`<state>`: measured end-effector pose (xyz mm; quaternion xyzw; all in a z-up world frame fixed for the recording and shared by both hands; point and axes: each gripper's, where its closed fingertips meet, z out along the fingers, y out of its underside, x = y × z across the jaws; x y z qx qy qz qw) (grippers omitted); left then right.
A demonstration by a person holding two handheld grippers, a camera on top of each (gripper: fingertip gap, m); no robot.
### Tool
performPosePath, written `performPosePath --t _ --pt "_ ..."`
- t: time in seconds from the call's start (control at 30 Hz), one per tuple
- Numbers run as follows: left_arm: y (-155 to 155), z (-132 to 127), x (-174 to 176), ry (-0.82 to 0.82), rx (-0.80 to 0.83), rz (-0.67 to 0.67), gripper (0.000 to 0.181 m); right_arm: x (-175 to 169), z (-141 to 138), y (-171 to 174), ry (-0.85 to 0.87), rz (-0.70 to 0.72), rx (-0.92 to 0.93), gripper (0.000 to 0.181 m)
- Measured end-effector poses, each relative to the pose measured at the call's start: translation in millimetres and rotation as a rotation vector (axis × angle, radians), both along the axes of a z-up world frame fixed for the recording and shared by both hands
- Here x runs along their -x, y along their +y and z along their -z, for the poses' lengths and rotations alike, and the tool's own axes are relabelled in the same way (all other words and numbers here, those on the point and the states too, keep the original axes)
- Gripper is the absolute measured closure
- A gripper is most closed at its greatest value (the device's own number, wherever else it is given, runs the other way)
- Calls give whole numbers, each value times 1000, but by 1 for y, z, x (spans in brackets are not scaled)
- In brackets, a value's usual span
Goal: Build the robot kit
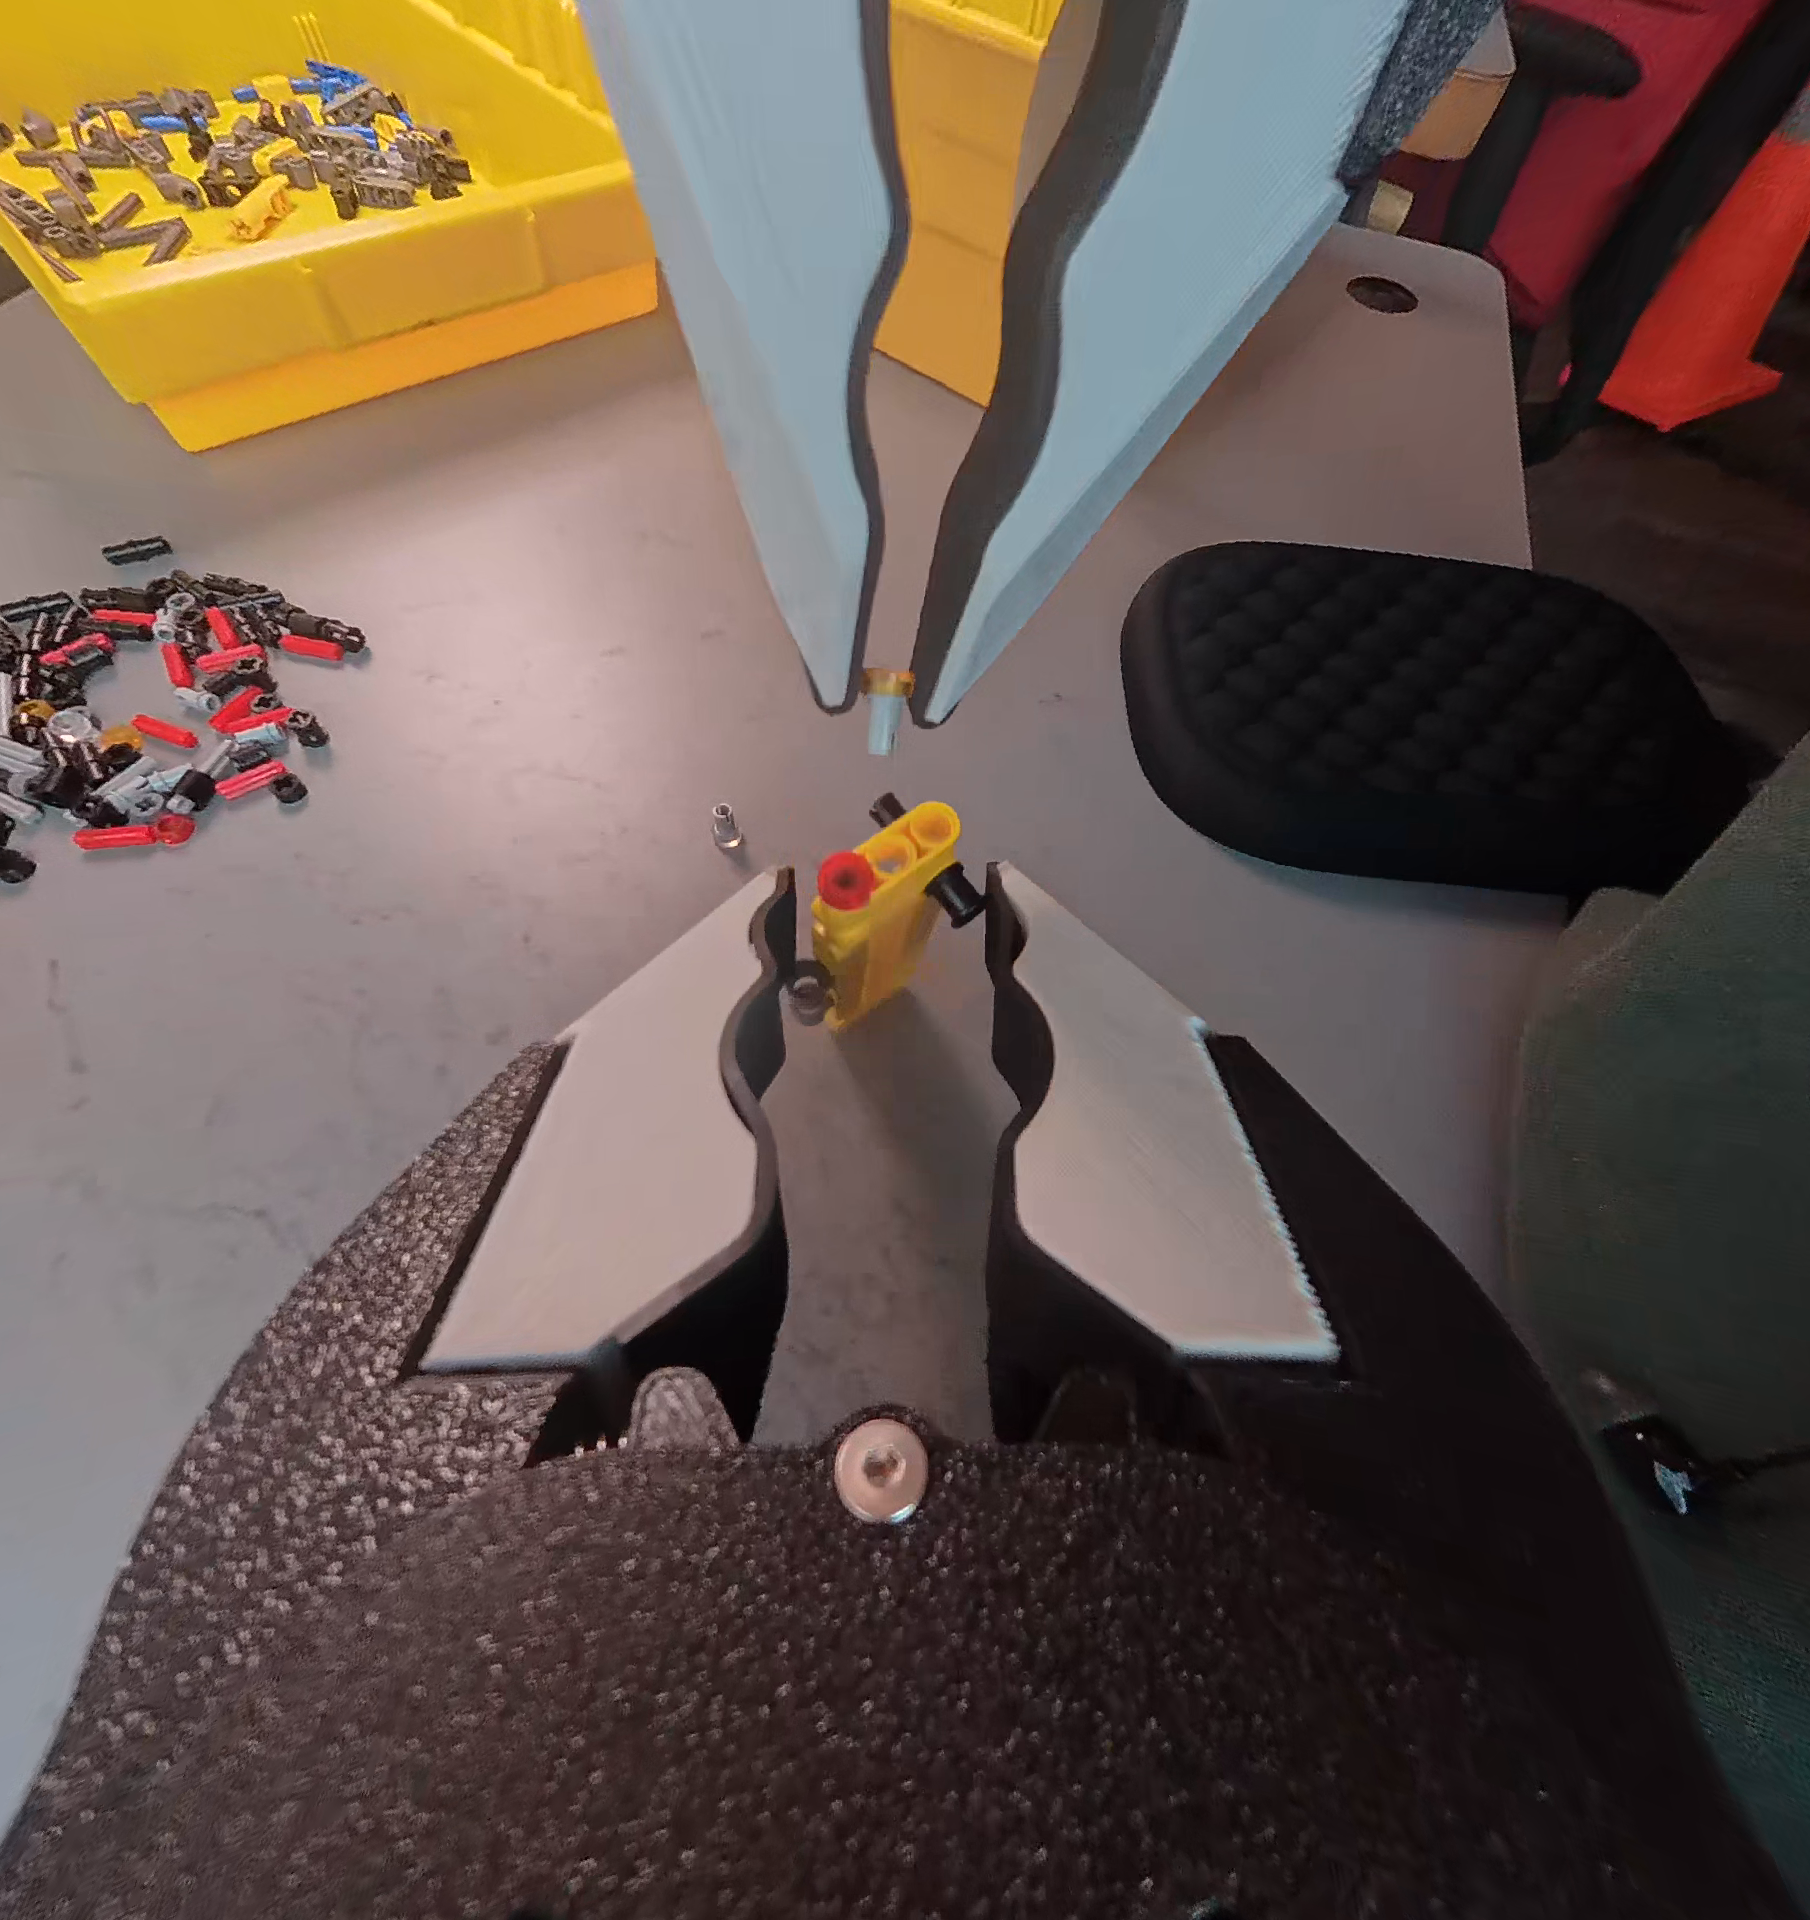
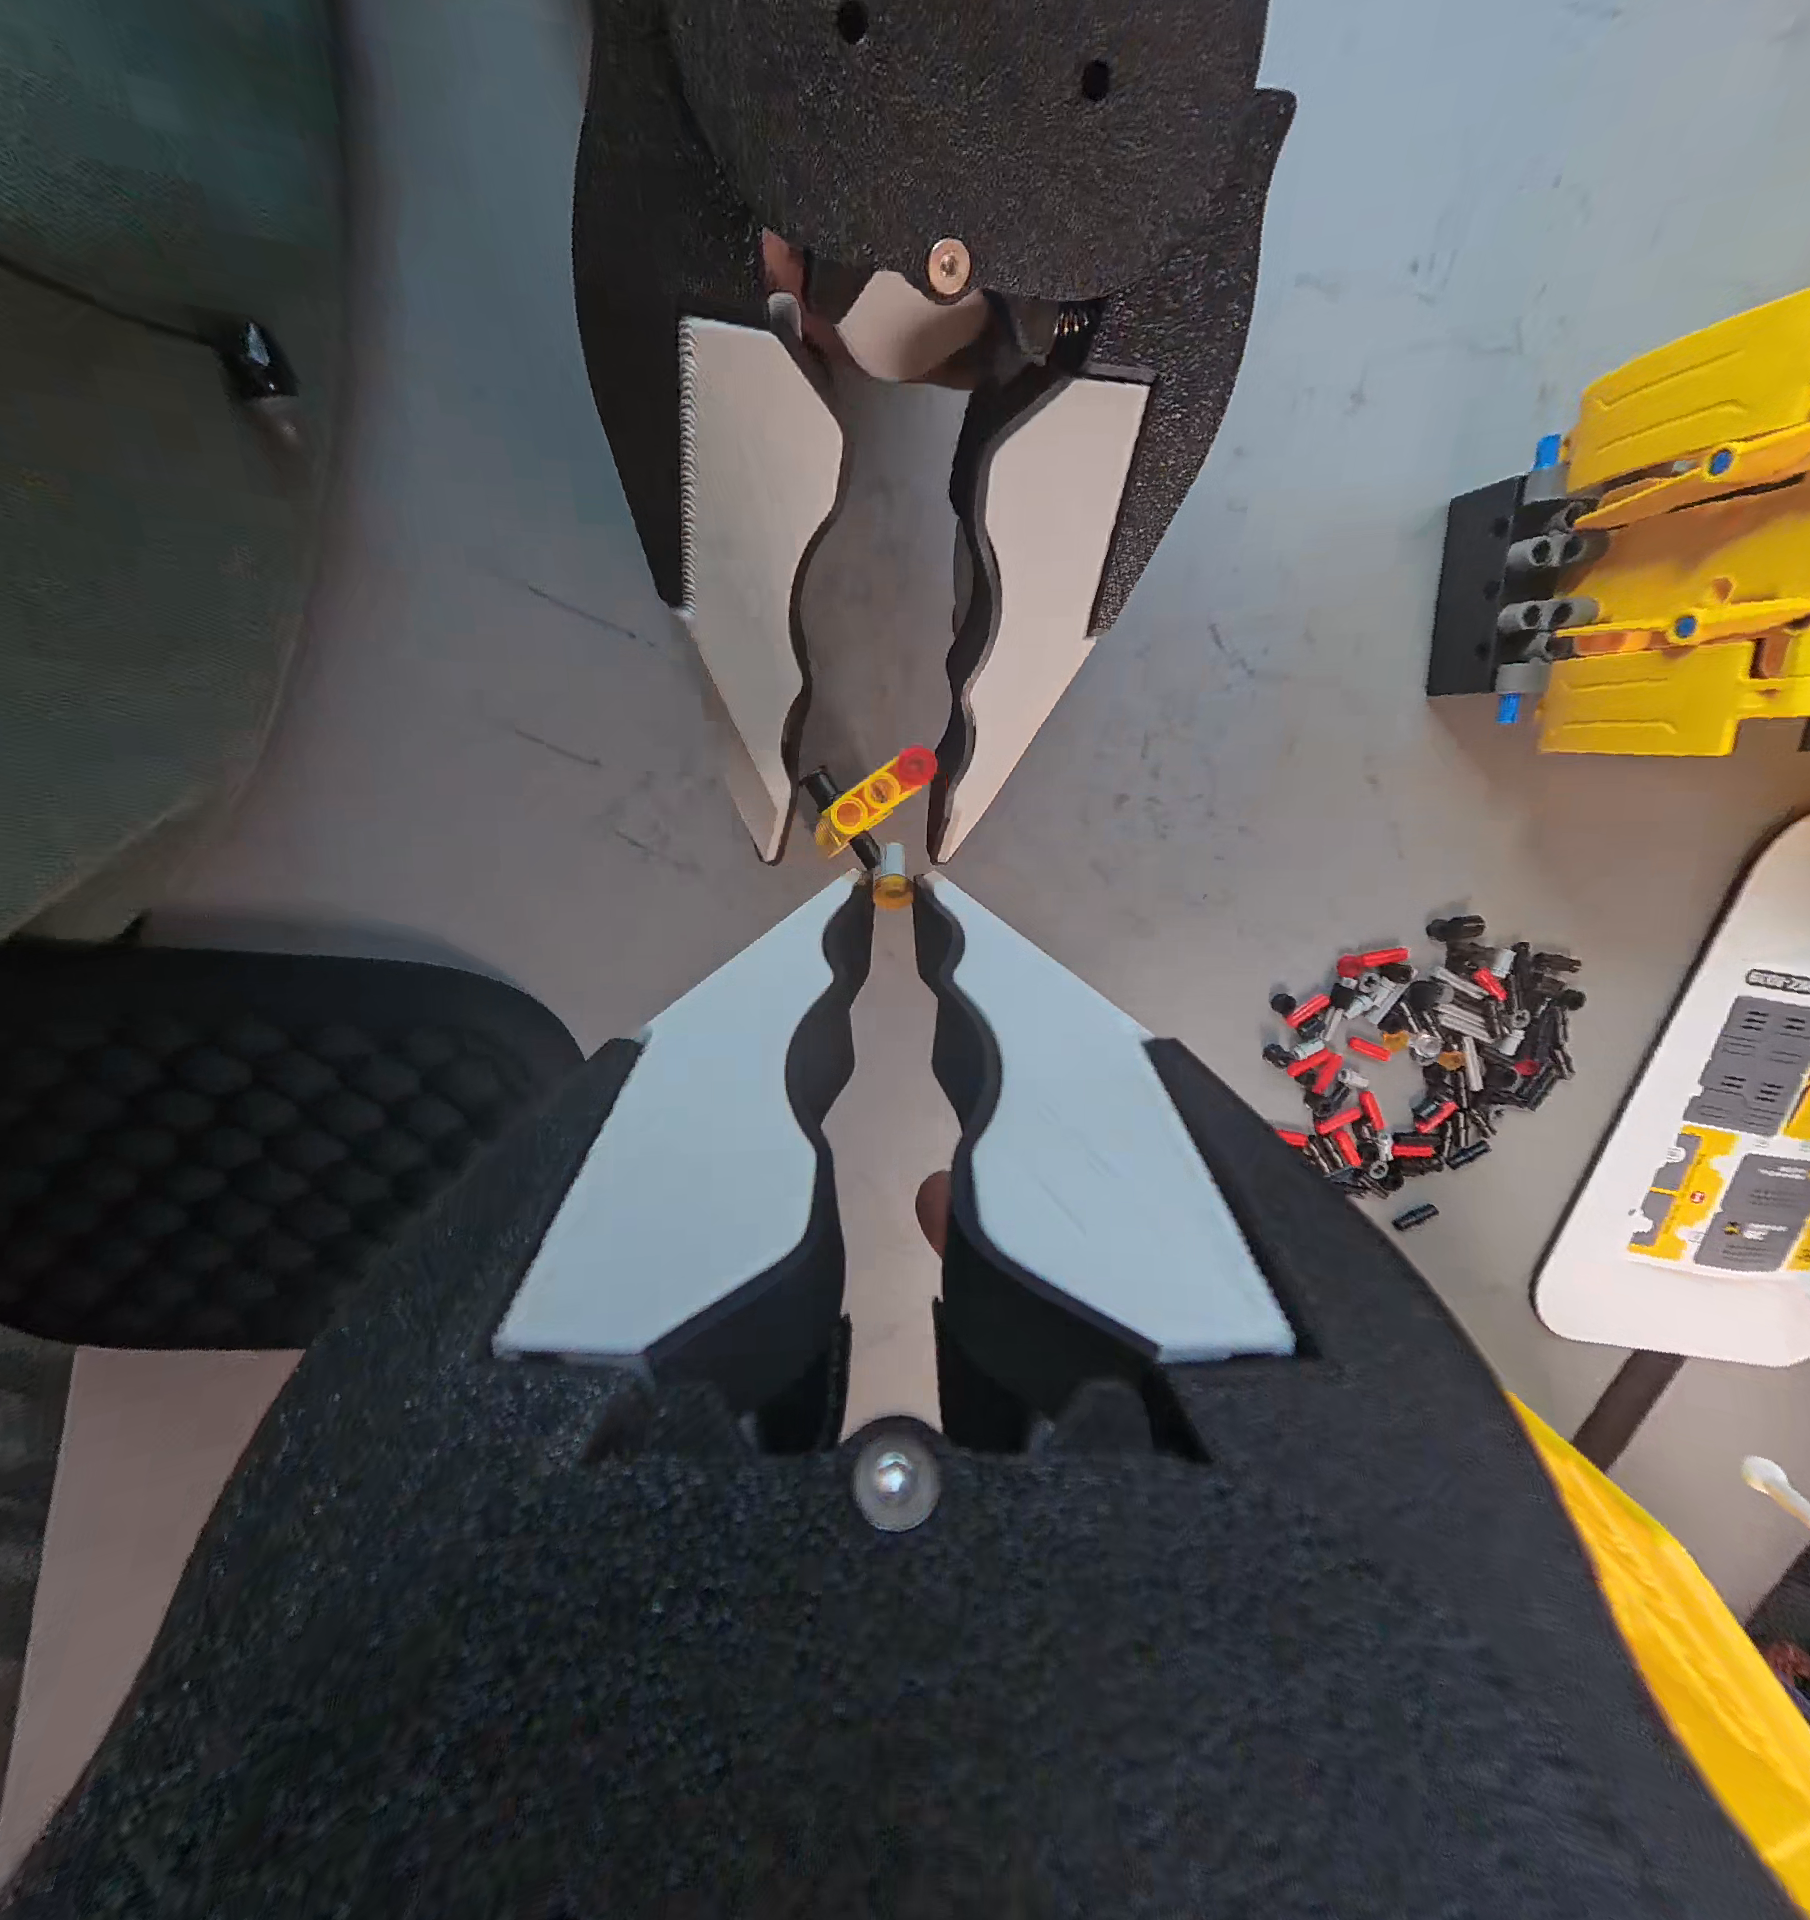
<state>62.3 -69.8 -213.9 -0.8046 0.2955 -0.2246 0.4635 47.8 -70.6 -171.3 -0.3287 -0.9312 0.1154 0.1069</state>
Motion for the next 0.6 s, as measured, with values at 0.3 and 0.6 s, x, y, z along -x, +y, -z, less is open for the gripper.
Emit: performPosePath --t 0.3,0.6 --pt "2 0 1 -22 14 23 159 -3 4 -3 -69 27 -6 174" --pt "4 2 -16 98 50 182 160 -21 8 8 -31 103 47 174"
